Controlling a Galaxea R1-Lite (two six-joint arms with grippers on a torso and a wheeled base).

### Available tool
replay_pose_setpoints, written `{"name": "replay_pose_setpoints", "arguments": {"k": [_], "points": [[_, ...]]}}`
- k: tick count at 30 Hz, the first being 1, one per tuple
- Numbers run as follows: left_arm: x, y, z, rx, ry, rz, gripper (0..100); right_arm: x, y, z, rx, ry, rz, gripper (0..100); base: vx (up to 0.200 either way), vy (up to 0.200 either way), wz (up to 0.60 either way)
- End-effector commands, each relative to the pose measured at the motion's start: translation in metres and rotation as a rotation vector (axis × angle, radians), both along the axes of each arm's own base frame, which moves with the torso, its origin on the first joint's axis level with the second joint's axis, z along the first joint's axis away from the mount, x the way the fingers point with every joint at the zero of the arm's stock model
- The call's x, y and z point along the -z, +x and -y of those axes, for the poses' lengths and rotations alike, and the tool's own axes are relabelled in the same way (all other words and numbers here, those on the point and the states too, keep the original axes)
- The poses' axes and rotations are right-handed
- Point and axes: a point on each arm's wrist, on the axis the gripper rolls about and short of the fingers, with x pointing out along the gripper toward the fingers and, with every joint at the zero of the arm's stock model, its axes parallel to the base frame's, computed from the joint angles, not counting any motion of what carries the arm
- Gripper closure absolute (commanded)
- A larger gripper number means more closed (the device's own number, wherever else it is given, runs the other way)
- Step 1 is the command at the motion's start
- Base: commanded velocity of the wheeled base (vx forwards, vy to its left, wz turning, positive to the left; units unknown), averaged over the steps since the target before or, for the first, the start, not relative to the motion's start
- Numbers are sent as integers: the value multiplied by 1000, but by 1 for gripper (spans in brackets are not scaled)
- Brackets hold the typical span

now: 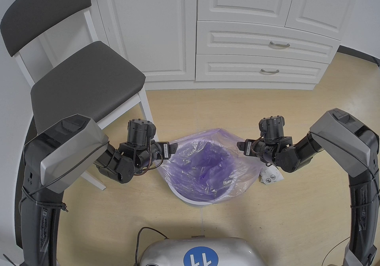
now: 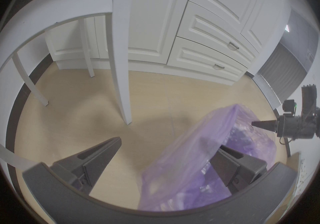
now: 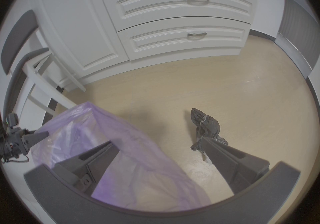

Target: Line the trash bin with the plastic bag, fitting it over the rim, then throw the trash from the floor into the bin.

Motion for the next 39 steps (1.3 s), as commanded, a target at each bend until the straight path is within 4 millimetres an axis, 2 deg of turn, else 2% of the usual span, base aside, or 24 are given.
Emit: {"name": "replay_pose_setpoints", "arguments": {"k": [1,10,14,22,31,39], "points": [[7,11,-2,-35,-15,16,0,13,11,0,20,23,-4,0,0,0,0],[10,24,-7,-75,-79,45,0,26,23,-1,53,74,-4,0,0,0,0],[23,35,-14,-99,-77,41,0,37,34,-4,82,132,1,0,0,0,0],[34,45,-25,-129,-72,28,0,53,36,-5,87,148,-29,0,0,0,0],[42,41,-28,-151,-33,-40,0,57,36,-1,99,130,-74,0,0,0,0],[28,34,-35,-158,17,-131,0,54,30,4,109,78,-170,0,0,0,0]]}}
